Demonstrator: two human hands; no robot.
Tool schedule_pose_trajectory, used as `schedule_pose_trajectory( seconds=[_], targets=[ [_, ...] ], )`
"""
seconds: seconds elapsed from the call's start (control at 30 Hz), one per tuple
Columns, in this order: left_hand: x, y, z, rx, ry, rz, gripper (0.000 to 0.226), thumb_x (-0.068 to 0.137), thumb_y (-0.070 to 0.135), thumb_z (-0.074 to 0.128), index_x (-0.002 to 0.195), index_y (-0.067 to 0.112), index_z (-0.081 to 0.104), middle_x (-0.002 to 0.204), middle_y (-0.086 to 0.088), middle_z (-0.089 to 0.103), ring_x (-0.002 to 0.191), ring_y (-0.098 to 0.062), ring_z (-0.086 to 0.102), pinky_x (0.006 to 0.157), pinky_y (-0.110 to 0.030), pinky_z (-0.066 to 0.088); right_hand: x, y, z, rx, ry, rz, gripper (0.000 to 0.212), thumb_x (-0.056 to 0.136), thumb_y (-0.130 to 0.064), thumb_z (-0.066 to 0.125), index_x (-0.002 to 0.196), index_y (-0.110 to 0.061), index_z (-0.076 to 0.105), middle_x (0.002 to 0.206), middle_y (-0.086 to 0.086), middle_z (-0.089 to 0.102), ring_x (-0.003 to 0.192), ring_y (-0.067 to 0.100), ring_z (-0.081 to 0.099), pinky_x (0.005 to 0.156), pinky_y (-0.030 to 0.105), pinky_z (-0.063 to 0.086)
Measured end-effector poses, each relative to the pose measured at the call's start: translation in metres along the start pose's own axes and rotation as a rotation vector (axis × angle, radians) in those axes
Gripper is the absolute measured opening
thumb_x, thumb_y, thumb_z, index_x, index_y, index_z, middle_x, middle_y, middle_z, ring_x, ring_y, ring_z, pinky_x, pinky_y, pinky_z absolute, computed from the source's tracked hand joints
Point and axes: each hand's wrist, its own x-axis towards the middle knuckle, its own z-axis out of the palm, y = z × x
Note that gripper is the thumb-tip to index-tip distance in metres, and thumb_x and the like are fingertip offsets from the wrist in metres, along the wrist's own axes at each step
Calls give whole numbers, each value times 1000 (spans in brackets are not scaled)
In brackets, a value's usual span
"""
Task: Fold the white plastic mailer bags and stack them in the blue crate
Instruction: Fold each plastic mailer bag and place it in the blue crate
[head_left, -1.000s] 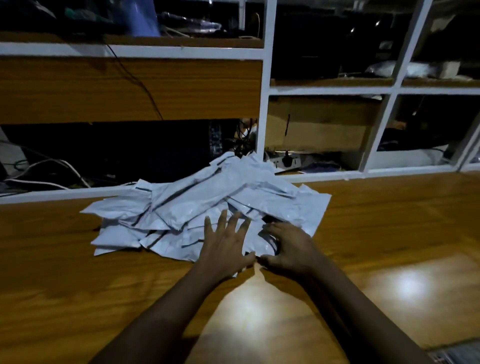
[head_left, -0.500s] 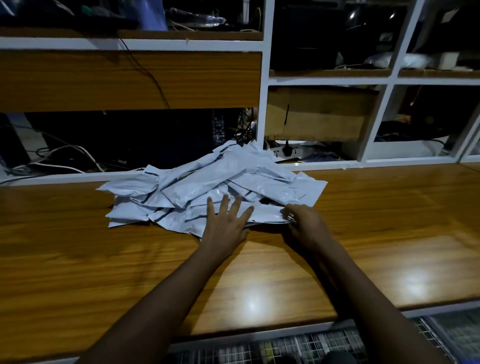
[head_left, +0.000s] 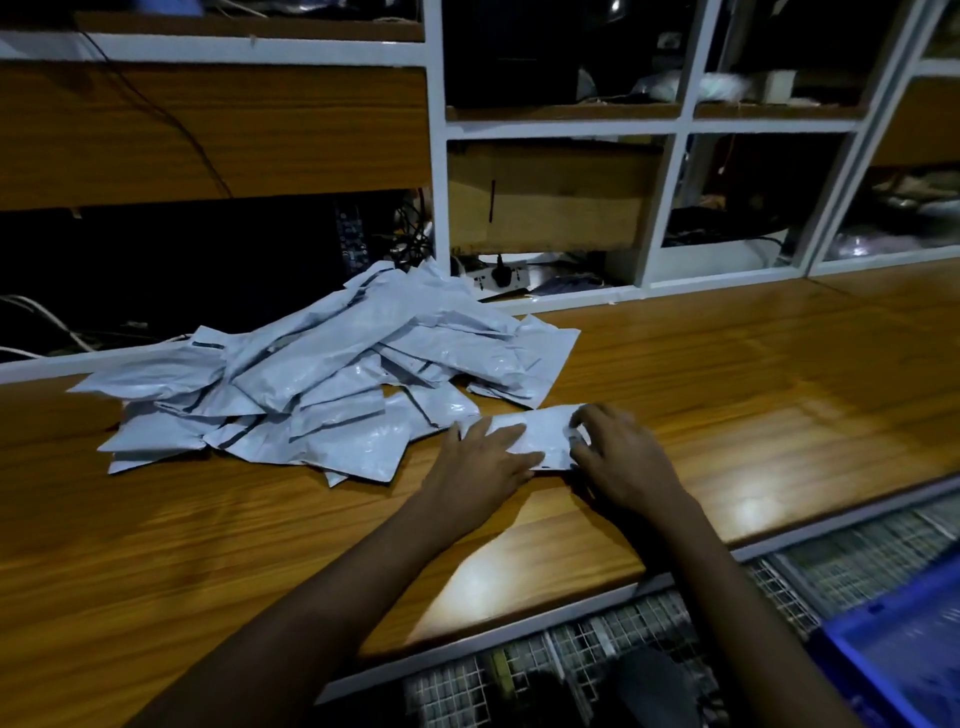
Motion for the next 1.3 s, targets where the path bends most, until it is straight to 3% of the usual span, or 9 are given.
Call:
schedule_pose_trajectory(
  seconds=[0.17,0.3,0.37,0.5,0.6,0.73,0.93,1.07,1.3],
  targets=[
    [11,1,-2,-278,-89,78,48,97,55,33,129,36,64,151,-3,46,141,-35,35,108,-51,38,-2,12,8,-144,-149,23,63,91,-50,19,137,-19,51,140,11,51,122,33,50,95,46,44],
    [23,1,3,-396,9,109,38,97,37,47,128,25,65,140,-4,57,133,-28,47,106,-48,42,-17,8,3,-253,-184,118,80,84,-57,0,150,-28,32,157,8,32,142,31,29,106,51,31],
    [31,3,8,-335,-15,65,48,97,36,47,144,25,50,147,-7,49,136,-27,43,109,-48,38,-24,9,2,-279,-222,152,84,80,-58,-6,154,-29,21,162,7,22,147,31,20,110,55,25],
    [41,15,11,-95,-262,-16,63,102,51,28,157,31,6,166,-3,5,150,-30,7,118,-54,12,-33,15,1,-294,-295,220,71,92,-57,4,158,-31,3,166,4,2,152,30,2,114,62,13],
    [43,20,6,-22,-260,16,69,94,58,13,157,30,12,163,-6,15,145,-32,20,112,-52,23,-37,21,-1,-326,-344,240,63,100,-50,16,157,-27,3,166,6,-6,152,34,-5,113,67,8],
    [57,33,-5,-16,-109,-59,62,91,49,19,141,27,49,143,-4,51,123,-28,49,98,-46,35,-25,18,-10,-411,-307,238,95,73,-57,-12,151,-20,28,165,8,13,150,40,8,112,66,16],
    [83,54,10,-68,-4,-55,31,95,28,52,123,20,58,130,-4,59,119,-27,54,100,-46,38,6,5,-10,-287,-171,201,70,88,-44,11,141,-12,44,151,14,42,142,37,33,110,54,27],
    [79,53,27,-16,-66,11,36,92,28,49,127,17,56,128,-5,59,116,-28,54,98,-43,41,0,13,12,-188,-79,124,51,92,-34,20,113,-8,59,104,13,65,96,37,58,84,49,42],
    [63,47,25,-29,-78,41,65,96,37,14,134,8,57,139,-15,56,123,-38,54,102,-51,44,-17,10,17,-270,-135,177,62,100,-35,17,134,-2,57,137,18,58,125,42,54,101,57,43]
  ],
)
